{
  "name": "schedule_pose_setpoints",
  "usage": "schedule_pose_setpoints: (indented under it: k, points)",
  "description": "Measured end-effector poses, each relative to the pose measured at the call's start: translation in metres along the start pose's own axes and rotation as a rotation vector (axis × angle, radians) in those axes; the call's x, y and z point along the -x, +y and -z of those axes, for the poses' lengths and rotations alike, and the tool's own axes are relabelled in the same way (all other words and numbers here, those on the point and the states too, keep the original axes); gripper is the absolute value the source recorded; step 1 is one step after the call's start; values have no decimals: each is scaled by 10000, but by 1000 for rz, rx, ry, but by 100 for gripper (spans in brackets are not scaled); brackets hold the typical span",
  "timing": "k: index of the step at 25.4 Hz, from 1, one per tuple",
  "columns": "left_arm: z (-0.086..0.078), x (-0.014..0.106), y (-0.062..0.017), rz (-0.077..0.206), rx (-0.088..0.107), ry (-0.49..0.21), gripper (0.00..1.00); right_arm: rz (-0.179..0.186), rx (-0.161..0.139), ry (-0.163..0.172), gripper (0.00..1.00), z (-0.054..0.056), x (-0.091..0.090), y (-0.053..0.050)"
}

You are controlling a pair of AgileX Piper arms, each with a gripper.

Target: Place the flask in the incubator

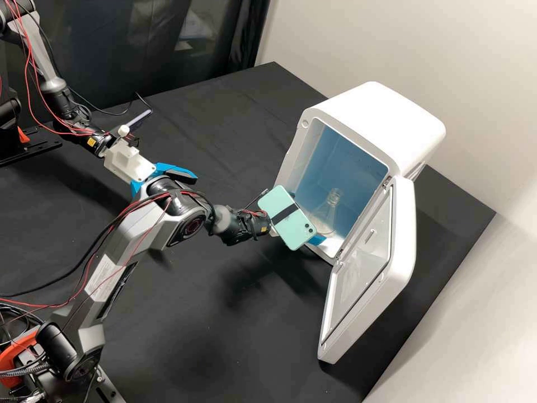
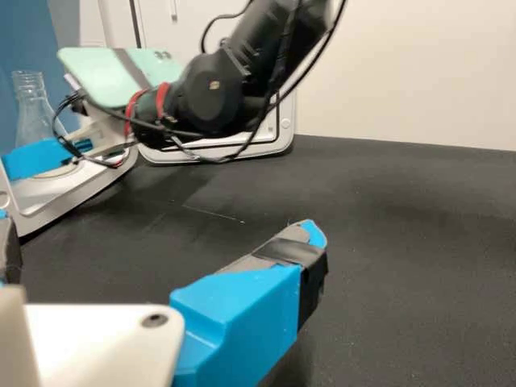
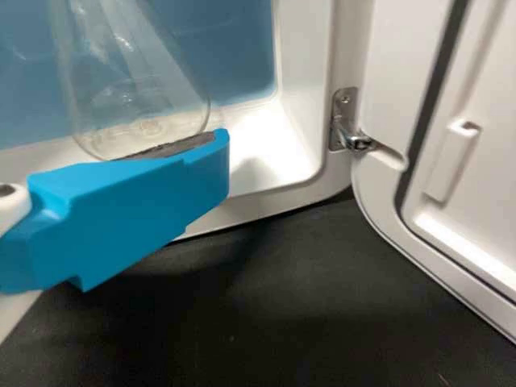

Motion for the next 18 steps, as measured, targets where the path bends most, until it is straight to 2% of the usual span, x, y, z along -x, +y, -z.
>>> schedule_pose_setpoints:
  k: [3, 5, 7, 9, 11, 12, 13, 14, 16, 18]
  points:
    - [-8, -1, -1, -1, 2, 1, 100, -34, -13, 20, 100, -23, 151, 45]
    - [-7, 6, -11, -2, 7, 17, 100, -59, 9, 45, 100, -52, 297, 66]
    - [-13, 22, -19, -3, 1, 26, 100, -100, 18, 72, 100, -70, 461, 110]
    - [-25, 22, -13, -11, 7, 28, 100, -125, 25, 82, 100, -123, 611, 124]
    - [-40, 38, -20, -20, 6, 21, 100, -185, 33, 120, 100, -179, 825, 160]
    - [-55, 45, -8, -28, 7, 17, 100, -211, 23, 147, 100, -216, 932, 165]
    - [-65, 53, -3, -40, 10, 18, 100, -215, 1, 165, 100, -267, 1046, 153]
    - [-81, 65, 6, -58, -3, 17, 100, -209, -12, 183, 100, -291, 1134, 168]
    - [-99, 74, 8, -75, -19, 18, 100, -181, -27, 195, 100, -324, 1258, 178]
    - [-114, 102, 15, -113, -11, 24, 100, -168, -31, 202, 100, -352, 1404, 208]
